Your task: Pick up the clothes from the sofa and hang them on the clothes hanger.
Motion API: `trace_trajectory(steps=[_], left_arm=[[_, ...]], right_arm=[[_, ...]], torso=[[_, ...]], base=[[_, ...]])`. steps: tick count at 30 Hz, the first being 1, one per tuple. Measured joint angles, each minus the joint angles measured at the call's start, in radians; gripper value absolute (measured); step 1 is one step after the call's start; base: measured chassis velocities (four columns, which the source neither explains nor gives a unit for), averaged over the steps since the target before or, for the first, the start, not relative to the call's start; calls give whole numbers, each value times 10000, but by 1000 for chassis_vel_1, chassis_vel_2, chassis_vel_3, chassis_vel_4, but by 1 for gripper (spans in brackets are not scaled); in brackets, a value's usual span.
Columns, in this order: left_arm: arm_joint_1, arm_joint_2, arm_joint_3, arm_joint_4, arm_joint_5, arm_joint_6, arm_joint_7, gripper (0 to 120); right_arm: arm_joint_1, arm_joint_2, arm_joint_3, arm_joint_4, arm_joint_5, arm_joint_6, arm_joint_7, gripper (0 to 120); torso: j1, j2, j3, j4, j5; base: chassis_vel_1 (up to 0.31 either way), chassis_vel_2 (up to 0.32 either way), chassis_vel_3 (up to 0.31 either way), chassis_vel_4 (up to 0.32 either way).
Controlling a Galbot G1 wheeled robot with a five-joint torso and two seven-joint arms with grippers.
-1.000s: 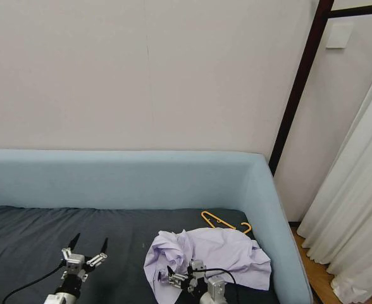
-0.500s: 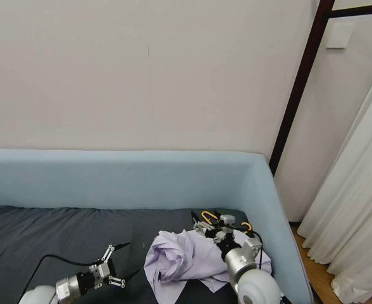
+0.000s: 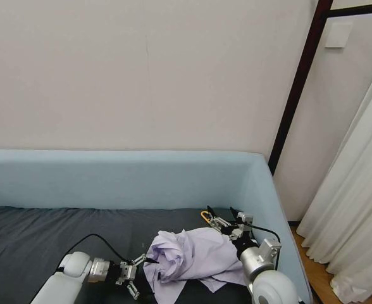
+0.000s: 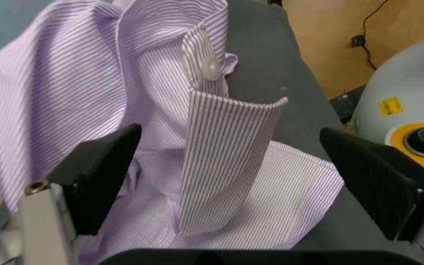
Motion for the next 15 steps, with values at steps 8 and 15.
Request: trace_trajectory(steps=[8, 15], left_arm=[[-109, -182, -147, 82, 500, 505, 786, 61], [-75, -151, -210, 76, 403, 524, 632, 40]], right_arm=[[-81, -69, -43, 141, -49, 4, 39, 100], [-201, -72, -39, 178, -139, 3, 45, 100]], torso=[[-1, 0, -1, 3, 1], [-1, 0, -1, 2, 0]], base=[[0, 0, 0, 0], [0, 0, 0, 0]])
